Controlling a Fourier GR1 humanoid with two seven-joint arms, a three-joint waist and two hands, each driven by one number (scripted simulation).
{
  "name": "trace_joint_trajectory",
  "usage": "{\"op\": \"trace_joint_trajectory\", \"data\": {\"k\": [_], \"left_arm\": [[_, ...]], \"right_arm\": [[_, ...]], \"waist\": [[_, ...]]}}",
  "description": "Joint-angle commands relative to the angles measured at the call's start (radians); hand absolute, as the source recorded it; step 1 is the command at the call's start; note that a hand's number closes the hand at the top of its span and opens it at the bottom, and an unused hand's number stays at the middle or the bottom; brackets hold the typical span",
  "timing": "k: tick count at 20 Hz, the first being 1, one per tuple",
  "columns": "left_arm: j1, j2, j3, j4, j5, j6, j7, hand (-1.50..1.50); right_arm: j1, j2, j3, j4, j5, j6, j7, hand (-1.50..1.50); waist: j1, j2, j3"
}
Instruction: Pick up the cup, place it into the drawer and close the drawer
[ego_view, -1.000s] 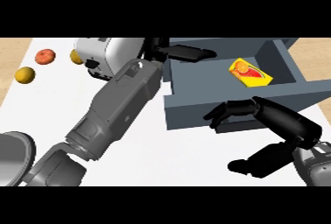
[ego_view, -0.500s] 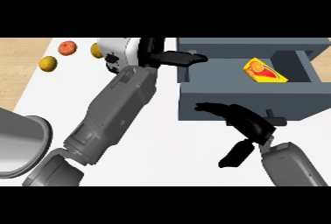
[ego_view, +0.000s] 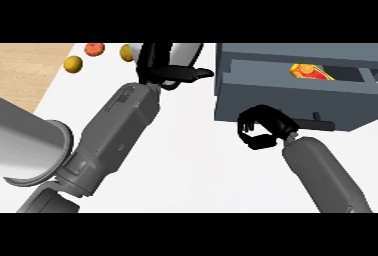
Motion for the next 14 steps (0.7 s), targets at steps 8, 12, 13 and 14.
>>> {"op": "trace_joint_trajectory", "data": {"k": [8, 12, 13, 14], "left_arm": [[0.115, 0.096, -0.003, -0.12, 0.013, -0.096, 0.039, -1.5], [0.155, 0.112, -0.011, -0.149, 0.014, -0.117, 0.05, -1.5], [0.146, 0.122, -0.013, -0.146, 0.012, -0.133, 0.056, -1.5], [0.169, 0.109, -0.017, -0.163, 0.019, -0.139, 0.055, -1.5]], "right_arm": [[-0.309, -0.048, -0.235, 0.391, -0.065, -0.137, -0.182, 1.5], [-0.365, -0.12, -0.287, 0.431, -0.089, -0.12, -0.16, 1.5], [-0.381, -0.113, -0.291, 0.427, -0.092, -0.132, -0.146, 1.5], [-0.384, -0.112, -0.299, 0.432, -0.104, -0.116, -0.134, 1.5]], "waist": [[0.066, 0.025, 0.006], [0.087, 0.027, 0.005], [0.086, 0.033, 0.005], [0.103, 0.029, 0.005]]}}
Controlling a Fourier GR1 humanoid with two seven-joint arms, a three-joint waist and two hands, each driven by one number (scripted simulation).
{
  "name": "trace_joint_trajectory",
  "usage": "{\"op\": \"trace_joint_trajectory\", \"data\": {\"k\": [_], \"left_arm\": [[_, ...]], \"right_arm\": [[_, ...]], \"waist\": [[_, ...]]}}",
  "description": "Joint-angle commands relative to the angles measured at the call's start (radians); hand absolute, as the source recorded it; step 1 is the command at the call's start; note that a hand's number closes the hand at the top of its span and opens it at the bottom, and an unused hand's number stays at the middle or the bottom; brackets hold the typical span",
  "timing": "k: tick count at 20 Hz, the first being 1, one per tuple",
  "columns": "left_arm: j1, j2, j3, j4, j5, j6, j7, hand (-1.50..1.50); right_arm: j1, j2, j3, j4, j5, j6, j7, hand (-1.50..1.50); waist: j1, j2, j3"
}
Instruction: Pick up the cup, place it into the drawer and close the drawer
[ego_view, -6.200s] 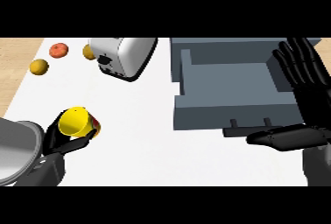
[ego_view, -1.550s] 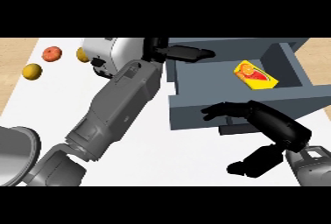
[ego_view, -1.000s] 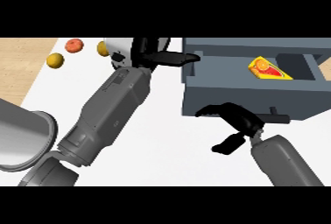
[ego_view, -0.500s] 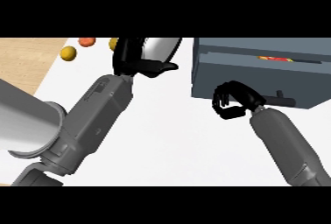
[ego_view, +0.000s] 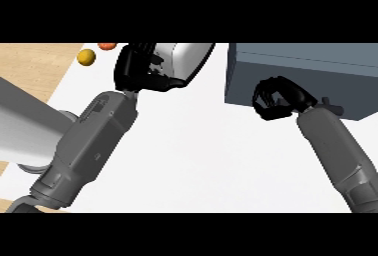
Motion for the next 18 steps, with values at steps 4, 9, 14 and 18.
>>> {"op": "trace_joint_trajectory", "data": {"k": [4, 9, 14, 18], "left_arm": [[0.03, 0.032, -0.01, -0.04, -0.003, -0.034, 0.013, -1.5], [0.053, 0.017, -0.017, -0.052, 0.007, -0.058, 0.021, -1.5], [0.063, 0.034, -0.01, -0.071, 0.016, -0.077, 0.026, -1.5], [0.088, 0.031, -0.017, -0.075, 0.015, -0.098, 0.018, -1.5]], "right_arm": [[-0.154, -0.114, -0.118, 0.061, -0.041, -0.046, 0.056, 1.5], [-0.169, -0.134, -0.12, 0.03, -0.063, 0.018, 0.08, 1.5], [-0.145, -0.162, -0.139, -0.004, -0.098, 0.068, 0.076, 1.5], [-0.148, -0.175, -0.147, -0.029, -0.122, 0.109, 0.095, 1.5]], "waist": [[0.048, 0.02, -0.001], [0.061, 0.025, -0.004], [0.076, 0.025, -0.003], [0.079, 0.027, -0.005]]}}
